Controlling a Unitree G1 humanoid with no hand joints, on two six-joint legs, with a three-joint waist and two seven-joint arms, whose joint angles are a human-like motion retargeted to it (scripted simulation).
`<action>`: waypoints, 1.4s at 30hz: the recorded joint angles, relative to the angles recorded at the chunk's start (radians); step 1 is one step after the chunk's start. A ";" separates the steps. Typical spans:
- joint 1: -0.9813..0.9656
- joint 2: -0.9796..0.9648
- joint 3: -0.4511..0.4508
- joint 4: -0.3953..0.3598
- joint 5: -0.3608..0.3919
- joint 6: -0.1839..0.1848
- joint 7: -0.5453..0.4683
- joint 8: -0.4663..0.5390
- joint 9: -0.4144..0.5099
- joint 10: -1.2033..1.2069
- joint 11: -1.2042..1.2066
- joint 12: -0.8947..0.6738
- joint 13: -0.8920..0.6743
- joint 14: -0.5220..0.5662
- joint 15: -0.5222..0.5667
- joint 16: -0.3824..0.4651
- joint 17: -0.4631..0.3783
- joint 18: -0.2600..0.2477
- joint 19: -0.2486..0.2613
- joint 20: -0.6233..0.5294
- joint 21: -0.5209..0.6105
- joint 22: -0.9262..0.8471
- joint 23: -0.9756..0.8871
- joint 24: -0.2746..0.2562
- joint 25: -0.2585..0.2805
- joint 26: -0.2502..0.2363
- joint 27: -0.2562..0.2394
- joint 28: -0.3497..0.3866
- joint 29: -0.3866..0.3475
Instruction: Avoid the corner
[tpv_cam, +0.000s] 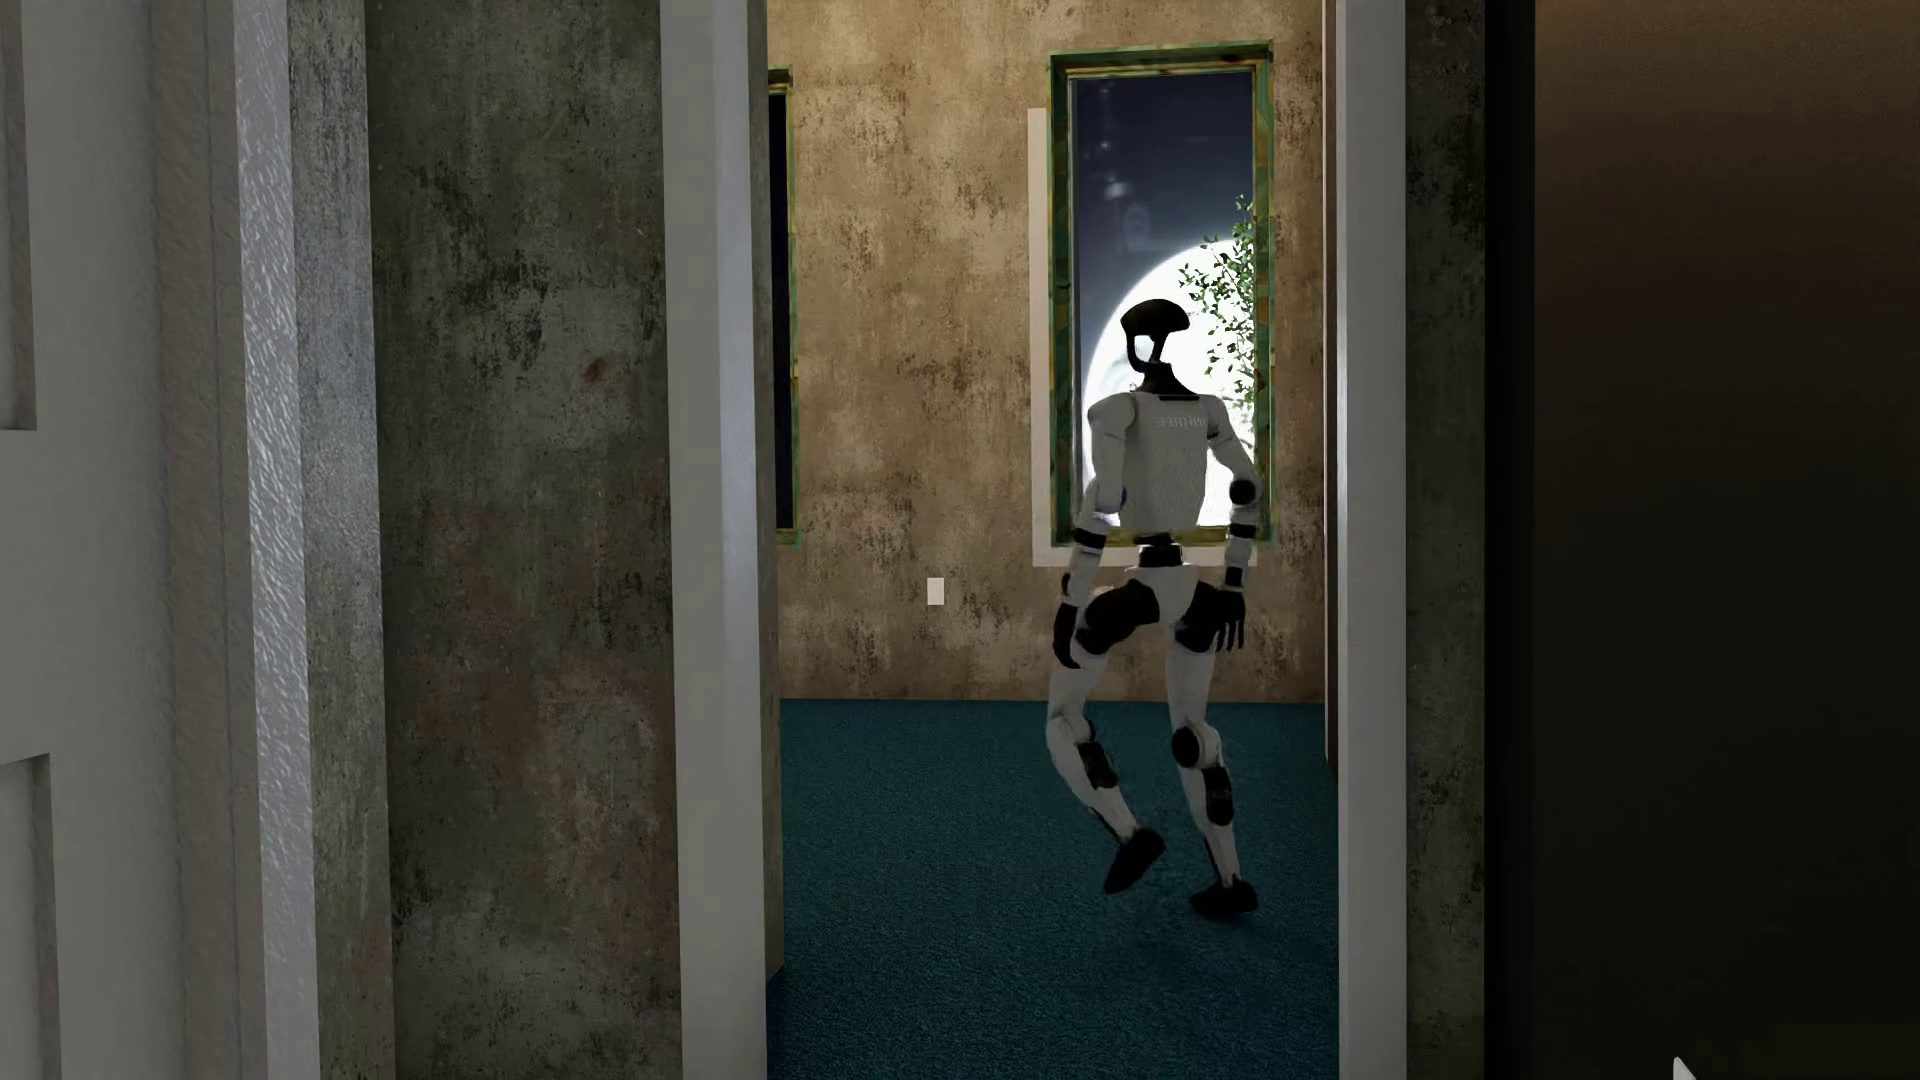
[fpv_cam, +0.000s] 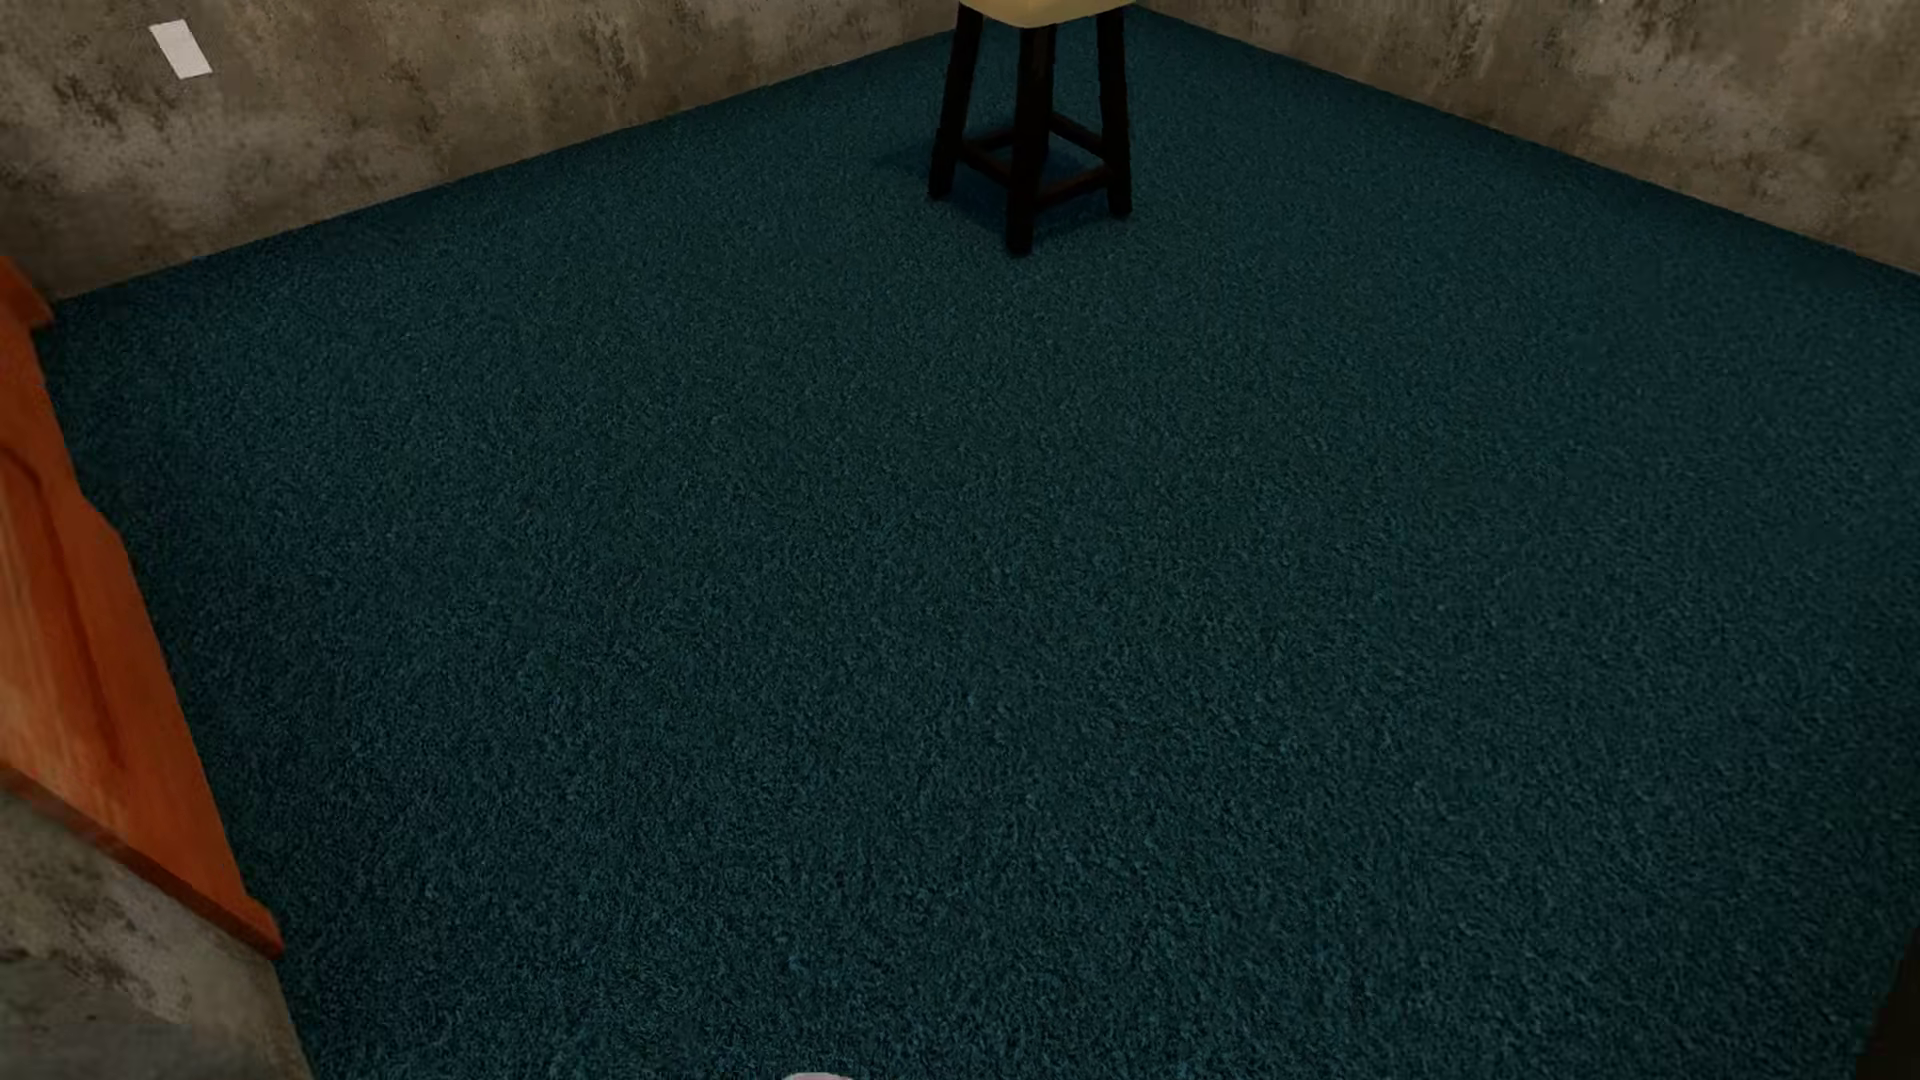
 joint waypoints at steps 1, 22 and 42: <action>-0.038 0.029 0.018 -0.001 -0.005 -0.010 0.000 0.000 0.004 -0.016 -0.003 -0.007 -0.015 -0.006 -0.019 -0.007 -0.014 0.000 0.000 0.013 -0.005 -0.026 0.026 0.000 0.000 0.000 0.000 0.000 0.000; 0.242 0.044 -0.018 -0.068 -0.097 -0.129 0.000 0.000 -0.030 -0.905 0.570 -0.078 -0.054 0.131 0.373 0.050 0.024 0.000 0.000 -0.018 -0.116 -0.025 -0.183 0.000 0.000 0.000 0.000 0.000 0.000; 0.769 -0.405 -0.324 -0.021 -0.031 -0.031 0.000 0.000 -0.056 -0.940 0.029 -0.018 0.083 -0.237 0.336 0.016 0.040 0.000 0.000 -0.096 -0.099 0.062 0.022 0.000 0.000 0.000 0.000 0.000 0.000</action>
